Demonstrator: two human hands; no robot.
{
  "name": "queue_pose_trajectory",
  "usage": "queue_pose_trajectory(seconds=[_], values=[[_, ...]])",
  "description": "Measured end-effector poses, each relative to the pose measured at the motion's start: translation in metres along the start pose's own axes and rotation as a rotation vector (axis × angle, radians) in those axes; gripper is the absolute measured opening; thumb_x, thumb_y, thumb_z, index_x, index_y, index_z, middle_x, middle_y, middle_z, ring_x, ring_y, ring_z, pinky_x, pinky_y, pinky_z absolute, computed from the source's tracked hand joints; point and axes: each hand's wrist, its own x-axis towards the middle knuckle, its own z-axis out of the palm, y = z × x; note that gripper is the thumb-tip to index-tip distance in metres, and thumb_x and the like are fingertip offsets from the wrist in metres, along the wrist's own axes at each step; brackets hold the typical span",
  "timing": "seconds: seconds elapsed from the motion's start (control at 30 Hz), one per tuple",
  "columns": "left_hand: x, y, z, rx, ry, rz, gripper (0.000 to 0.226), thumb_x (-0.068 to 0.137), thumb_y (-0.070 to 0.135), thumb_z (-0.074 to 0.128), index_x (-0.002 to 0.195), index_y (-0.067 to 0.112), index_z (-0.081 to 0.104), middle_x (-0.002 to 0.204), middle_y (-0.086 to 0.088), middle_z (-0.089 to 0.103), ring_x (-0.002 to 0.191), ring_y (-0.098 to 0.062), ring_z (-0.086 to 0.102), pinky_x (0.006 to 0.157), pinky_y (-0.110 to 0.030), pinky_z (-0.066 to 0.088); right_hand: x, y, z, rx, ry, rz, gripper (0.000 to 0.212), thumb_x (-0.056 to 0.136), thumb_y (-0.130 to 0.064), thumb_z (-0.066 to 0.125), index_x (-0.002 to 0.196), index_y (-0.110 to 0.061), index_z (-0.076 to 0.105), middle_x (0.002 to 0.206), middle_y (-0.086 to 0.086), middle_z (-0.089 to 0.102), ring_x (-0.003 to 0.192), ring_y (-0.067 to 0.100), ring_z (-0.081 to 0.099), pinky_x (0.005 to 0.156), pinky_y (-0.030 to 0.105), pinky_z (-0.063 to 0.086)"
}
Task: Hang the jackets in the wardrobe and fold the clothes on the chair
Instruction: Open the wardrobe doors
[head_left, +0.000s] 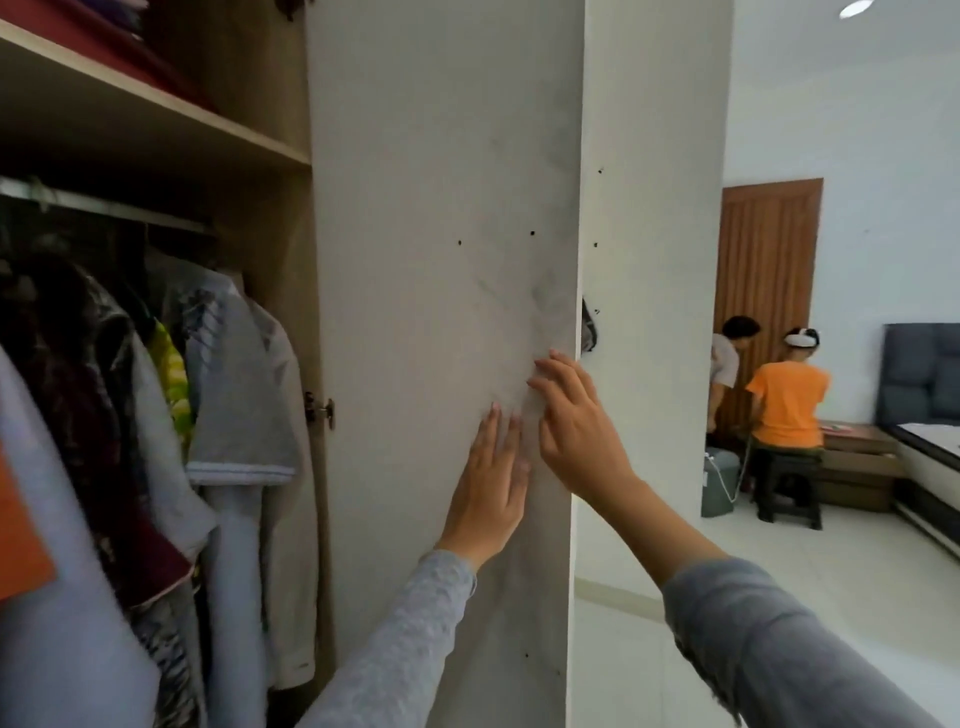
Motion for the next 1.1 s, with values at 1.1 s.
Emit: queue_pose_trajectory(seconds=[1.1], values=[[0.114,-0.113,0.045,0.336,0.158,0.031,0.058,0.097,0.039,0.025,0.15,0.018,0.014,0.157,-0.005,0.005,0.145,-0.017,0.003,0.114,-0.047,0.011,0.008,0.106,0.121,-0.317,-0.054,0.086,0.065,0.087,-0.02,0.043,0.147,-0.008,0.024,0.156,0.013,0.014,0.146,0.025,-0.006,0.119,0.039,0.001]])
